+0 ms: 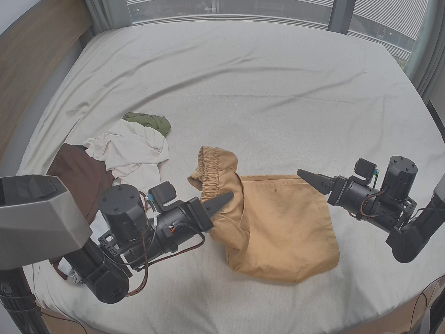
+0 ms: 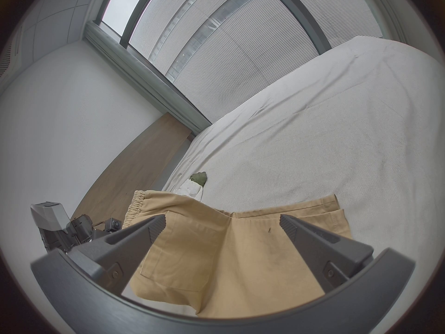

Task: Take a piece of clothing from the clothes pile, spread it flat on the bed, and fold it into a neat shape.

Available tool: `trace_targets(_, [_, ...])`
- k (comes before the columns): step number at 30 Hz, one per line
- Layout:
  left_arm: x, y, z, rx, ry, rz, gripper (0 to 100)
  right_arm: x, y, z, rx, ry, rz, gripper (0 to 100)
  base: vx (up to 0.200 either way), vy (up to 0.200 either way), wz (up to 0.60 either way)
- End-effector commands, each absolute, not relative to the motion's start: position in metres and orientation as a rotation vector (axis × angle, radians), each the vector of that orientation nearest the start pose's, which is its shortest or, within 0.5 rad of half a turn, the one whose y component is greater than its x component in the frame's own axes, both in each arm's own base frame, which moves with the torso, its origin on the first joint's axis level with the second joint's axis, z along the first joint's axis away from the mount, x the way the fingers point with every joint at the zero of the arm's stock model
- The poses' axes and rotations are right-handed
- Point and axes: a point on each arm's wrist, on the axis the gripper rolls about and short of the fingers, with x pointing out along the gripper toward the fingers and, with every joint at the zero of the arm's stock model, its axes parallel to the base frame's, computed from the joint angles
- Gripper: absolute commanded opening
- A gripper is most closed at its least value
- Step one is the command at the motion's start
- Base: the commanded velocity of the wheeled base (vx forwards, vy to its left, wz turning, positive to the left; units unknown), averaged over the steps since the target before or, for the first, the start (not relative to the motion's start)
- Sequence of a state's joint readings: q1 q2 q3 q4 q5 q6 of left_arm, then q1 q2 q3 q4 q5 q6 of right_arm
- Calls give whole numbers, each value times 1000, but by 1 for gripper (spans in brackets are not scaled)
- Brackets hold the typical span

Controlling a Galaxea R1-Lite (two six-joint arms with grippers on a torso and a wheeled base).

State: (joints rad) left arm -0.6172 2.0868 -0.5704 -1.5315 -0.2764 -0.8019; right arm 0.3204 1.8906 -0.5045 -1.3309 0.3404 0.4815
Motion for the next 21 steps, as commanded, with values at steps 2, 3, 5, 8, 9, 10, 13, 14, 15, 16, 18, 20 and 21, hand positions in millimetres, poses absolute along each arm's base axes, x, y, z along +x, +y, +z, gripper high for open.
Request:
trace_targets(2, [269, -213, 87, -741, 380, -871, 0, 282, 100, 132, 464, 174, 641, 100, 0, 0, 0])
trace_targets(3, [270, -215, 87, -741, 384, -876, 0, 281, 100, 135, 464, 166, 645, 100, 0, 0, 0])
trace_targets(5, [269, -220, 86, -739, 394, -882, 0, 281, 100, 136, 464, 160, 646, 100, 0, 0, 0])
trace_targets(8, [269, -227, 82, -734, 403, -890, 0, 281, 101, 138, 464, 154, 648, 100, 0, 0, 0])
trace_targets(9, [271, -233, 78, -731, 409, -896, 0, 282, 101, 139, 464, 149, 647, 100, 0, 0, 0])
trace_targets(10, [272, -234, 77, -729, 409, -895, 0, 282, 101, 139, 464, 149, 647, 100, 0, 0, 0])
trace_targets(13, [280, -241, 74, -725, 401, -892, 0, 282, 101, 139, 464, 148, 651, 100, 0, 0, 0])
trace_targets(14, [281, -242, 73, -723, 402, -891, 0, 282, 101, 139, 464, 148, 651, 100, 0, 0, 0])
trace_targets(15, [282, -243, 72, -724, 406, -891, 0, 282, 102, 139, 464, 149, 652, 100, 0, 0, 0])
trace_targets(16, [282, -244, 71, -724, 407, -889, 0, 283, 102, 140, 464, 146, 653, 100, 0, 0, 0])
trace_targets(18, [282, -246, 69, -722, 414, -893, 0, 283, 102, 140, 464, 143, 654, 100, 0, 0, 0])
trace_targets(20, [284, -251, 66, -722, 413, -899, 0, 284, 102, 140, 464, 140, 651, 100, 0, 0, 0])
trace_targets(21, [285, -253, 64, -721, 414, -898, 0, 283, 102, 141, 464, 139, 651, 100, 0, 0, 0])
